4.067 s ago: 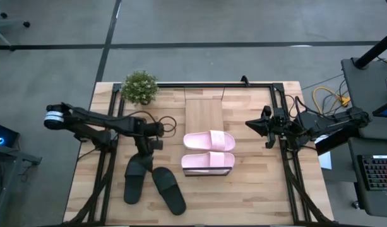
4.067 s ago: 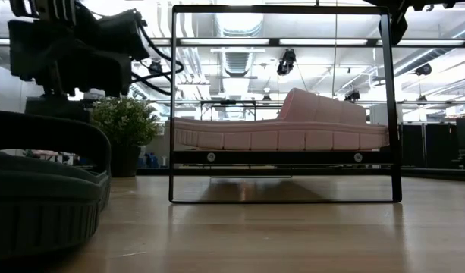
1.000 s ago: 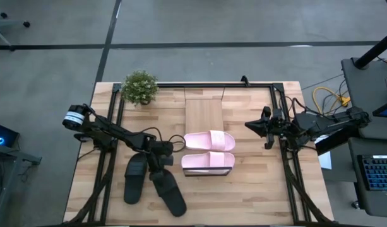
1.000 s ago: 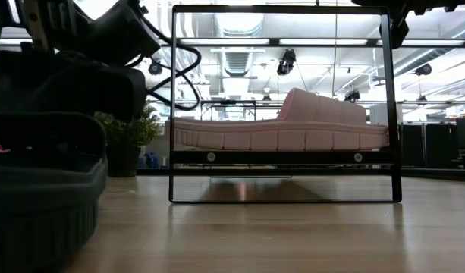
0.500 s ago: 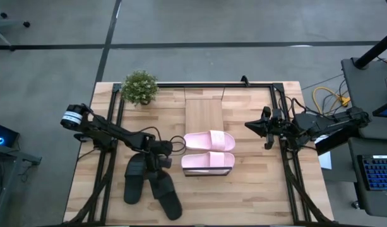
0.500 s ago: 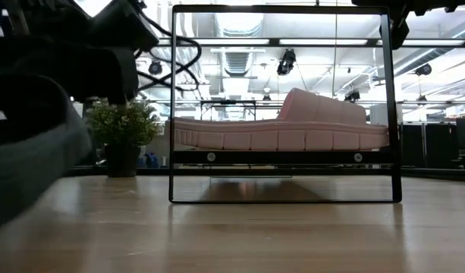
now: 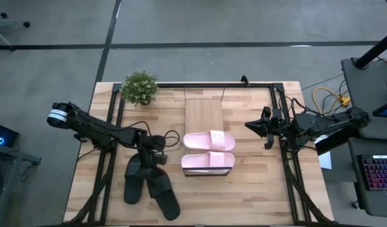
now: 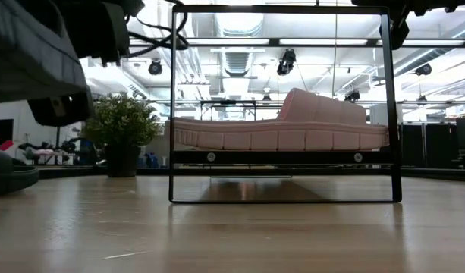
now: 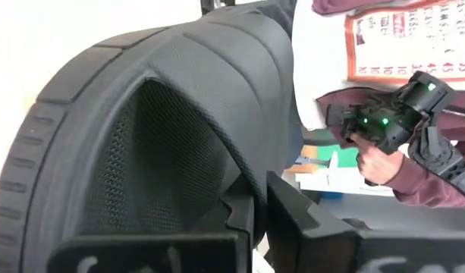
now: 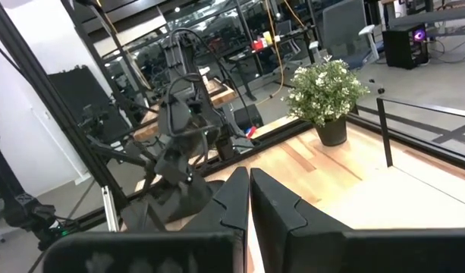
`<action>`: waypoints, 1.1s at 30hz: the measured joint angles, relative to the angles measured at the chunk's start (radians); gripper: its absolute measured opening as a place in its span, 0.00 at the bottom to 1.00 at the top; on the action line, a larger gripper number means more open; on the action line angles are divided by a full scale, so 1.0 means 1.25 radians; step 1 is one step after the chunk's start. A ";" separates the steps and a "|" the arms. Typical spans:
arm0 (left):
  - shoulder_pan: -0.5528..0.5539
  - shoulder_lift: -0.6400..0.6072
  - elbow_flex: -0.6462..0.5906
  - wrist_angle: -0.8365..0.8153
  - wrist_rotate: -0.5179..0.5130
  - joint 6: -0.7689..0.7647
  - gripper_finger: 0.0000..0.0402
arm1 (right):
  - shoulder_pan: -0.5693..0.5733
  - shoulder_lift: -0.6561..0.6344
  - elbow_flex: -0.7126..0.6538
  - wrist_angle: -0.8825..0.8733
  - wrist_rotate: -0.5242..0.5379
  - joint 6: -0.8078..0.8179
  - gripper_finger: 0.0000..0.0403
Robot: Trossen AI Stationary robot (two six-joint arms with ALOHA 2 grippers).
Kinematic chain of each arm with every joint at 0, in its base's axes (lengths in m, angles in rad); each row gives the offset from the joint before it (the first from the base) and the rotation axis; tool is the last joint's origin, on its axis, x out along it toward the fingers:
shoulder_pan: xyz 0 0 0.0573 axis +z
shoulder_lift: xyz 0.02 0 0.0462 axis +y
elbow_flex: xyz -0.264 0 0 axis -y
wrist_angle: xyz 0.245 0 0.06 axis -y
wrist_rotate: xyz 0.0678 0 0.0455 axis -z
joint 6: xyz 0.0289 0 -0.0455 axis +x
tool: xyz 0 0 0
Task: Pick and place slides into the shelf
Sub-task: Put the right black slide on the shelf
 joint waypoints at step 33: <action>0.001 -0.215 0.022 0.016 -0.055 -0.034 0.00 | 0.000 0.000 0.000 0.008 0.000 0.000 0.02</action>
